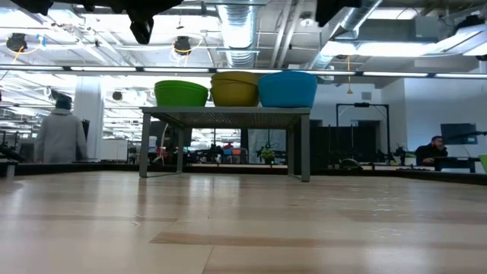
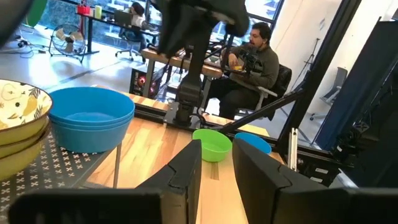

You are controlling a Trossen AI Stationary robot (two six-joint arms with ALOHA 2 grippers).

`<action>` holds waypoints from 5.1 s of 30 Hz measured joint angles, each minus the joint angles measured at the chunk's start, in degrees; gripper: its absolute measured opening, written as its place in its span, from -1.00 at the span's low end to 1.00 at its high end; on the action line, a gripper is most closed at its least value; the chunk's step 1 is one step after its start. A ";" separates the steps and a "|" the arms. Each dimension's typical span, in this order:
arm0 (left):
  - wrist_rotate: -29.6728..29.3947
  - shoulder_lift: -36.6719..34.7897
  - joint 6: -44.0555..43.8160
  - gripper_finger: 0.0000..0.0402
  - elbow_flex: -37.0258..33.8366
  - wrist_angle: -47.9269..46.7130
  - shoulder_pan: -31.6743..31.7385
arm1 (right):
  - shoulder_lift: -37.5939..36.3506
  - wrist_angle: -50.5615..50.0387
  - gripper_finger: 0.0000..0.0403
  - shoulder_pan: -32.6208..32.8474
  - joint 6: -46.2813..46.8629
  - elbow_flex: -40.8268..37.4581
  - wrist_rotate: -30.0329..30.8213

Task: Pick & Place Mini bowls
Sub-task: Stack the green bowl on top of the other green bowls on the shelf

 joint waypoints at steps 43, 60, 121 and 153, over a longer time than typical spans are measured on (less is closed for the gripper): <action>8.09 0.00 -2.80 -0.55 0.00 0.28 0.11 | -23.82 13.04 -0.66 19.13 31.05 -64.10 -12.41; 8.09 0.00 -2.80 -0.55 0.00 0.26 0.11 | -16.32 14.87 -0.66 18.66 23.23 -64.09 -15.61; 21.80 15.46 11.09 -0.53 14.77 -4.64 -3.45 | 9.15 52.91 -0.99 6.38 4.58 -46.52 -19.89; 13.18 43.97 24.10 -0.15 18.10 0.28 -4.59 | 10.38 57.57 -0.99 2.43 2.71 -44.32 -22.95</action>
